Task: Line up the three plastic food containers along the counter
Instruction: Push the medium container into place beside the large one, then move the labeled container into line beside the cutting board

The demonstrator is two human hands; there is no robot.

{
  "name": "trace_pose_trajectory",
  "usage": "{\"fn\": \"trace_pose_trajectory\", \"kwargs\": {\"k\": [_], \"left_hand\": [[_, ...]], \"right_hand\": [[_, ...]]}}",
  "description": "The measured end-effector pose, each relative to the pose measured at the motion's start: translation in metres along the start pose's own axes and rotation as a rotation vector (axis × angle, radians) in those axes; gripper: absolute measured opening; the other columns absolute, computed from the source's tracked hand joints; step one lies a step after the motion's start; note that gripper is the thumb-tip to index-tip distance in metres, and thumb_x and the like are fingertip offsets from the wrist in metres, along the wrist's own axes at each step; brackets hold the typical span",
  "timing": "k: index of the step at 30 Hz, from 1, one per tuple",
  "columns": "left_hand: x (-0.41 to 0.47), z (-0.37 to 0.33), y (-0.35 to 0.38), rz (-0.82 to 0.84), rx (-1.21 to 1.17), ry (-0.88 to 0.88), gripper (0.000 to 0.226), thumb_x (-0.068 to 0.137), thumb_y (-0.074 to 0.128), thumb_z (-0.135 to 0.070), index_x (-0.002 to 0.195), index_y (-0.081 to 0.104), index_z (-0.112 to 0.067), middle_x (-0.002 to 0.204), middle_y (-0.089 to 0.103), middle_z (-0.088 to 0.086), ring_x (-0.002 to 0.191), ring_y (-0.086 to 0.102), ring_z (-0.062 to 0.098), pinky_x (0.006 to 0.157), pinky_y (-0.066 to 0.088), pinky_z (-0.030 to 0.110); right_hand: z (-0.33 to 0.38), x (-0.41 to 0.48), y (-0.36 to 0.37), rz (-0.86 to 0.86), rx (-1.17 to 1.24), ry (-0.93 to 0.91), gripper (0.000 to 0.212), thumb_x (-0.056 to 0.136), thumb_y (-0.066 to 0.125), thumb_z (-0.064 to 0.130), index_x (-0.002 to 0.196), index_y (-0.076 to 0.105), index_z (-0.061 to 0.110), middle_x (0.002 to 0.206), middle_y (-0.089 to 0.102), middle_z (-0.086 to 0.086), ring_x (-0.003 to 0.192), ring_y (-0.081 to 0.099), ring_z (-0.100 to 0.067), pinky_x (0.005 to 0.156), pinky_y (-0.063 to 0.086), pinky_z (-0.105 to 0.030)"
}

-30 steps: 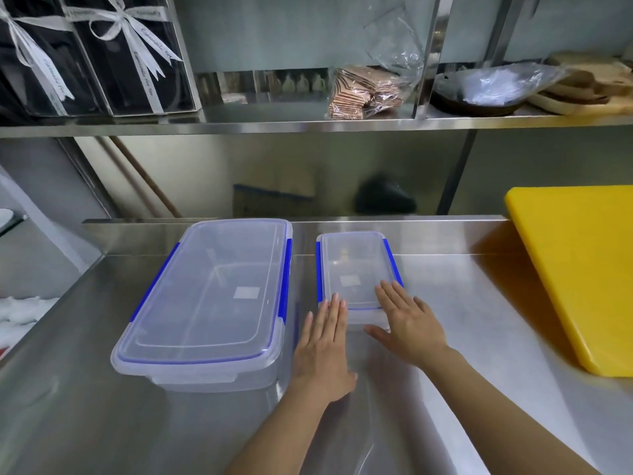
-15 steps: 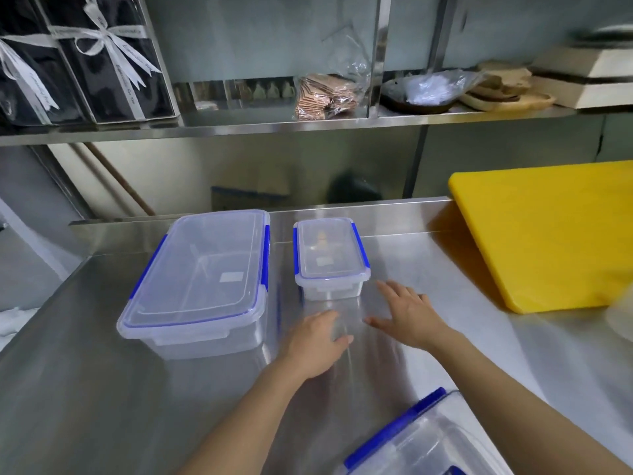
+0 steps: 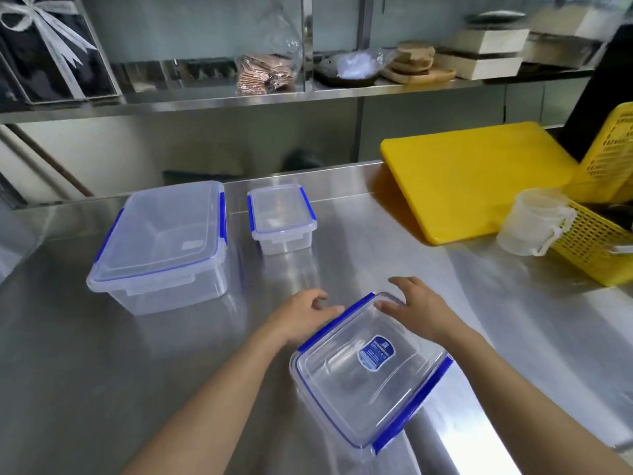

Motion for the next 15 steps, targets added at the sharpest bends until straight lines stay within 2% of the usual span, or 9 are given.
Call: {"fn": "trace_pose_trajectory", "kwargs": {"k": [3,7,10,12,15], "left_hand": [[-0.006,-0.002,0.013,0.056,-0.105,-0.028,0.056,0.08,0.065,-0.046,0.124,0.053,-0.013,0.122,0.059,0.006,0.108,0.056,0.017,0.093,0.042,0.028],[-0.011,0.003,0.032,0.11,-0.14,-0.019,0.037,0.079,0.066,-0.045,0.101,0.062,-0.016,0.094,0.067,0.004,0.081,0.061,0.016,0.076,0.048,0.03],[-0.012,0.006,0.04,0.067,-0.187,-0.036,0.034,0.08,0.067,-0.041,0.096,0.063,-0.012,0.081,0.062,0.002,0.07,0.056,0.015,0.069,0.045,0.03],[-0.012,0.005,0.042,0.04,-0.221,-0.054,0.031,0.079,0.068,-0.04,0.094,0.063,-0.013,0.079,0.062,0.001,0.067,0.056,0.013,0.065,0.044,0.026],[-0.015,0.006,0.045,-0.039,-0.29,-0.096,0.023,0.079,0.07,-0.034,0.085,0.061,-0.014,0.072,0.06,-0.001,0.057,0.055,0.007,0.051,0.043,0.016]], "right_hand": [[-0.015,-0.021,-0.001,-0.007,-0.029,0.092,0.064,0.082,0.052,0.056,0.133,0.038,0.019,0.139,0.044,-0.009,0.119,0.048,-0.029,0.098,0.04,-0.045],[-0.028,-0.044,0.002,0.014,-0.041,0.247,0.068,0.078,0.048,0.066,0.125,0.044,0.017,0.126,0.05,-0.009,0.106,0.055,-0.03,0.09,0.048,-0.044],[-0.03,-0.055,0.003,0.016,-0.005,0.339,0.068,0.076,0.046,0.069,0.118,0.046,0.016,0.115,0.055,-0.009,0.094,0.059,-0.028,0.081,0.053,-0.042],[-0.029,-0.057,0.004,0.012,0.04,0.36,0.067,0.078,0.046,0.067,0.118,0.044,0.014,0.114,0.055,-0.011,0.092,0.059,-0.03,0.078,0.056,-0.044],[-0.026,-0.054,0.006,-0.014,0.27,0.337,0.064,0.082,0.055,0.053,0.13,0.035,0.013,0.125,0.05,-0.013,0.099,0.057,-0.03,0.076,0.053,-0.037]]}}
Point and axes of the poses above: each hand's wrist, its own x-axis towards the middle knuckle, its own y-axis out of the palm, z = x × y, the point moved 1 cm from there along x, towards the middle knuckle
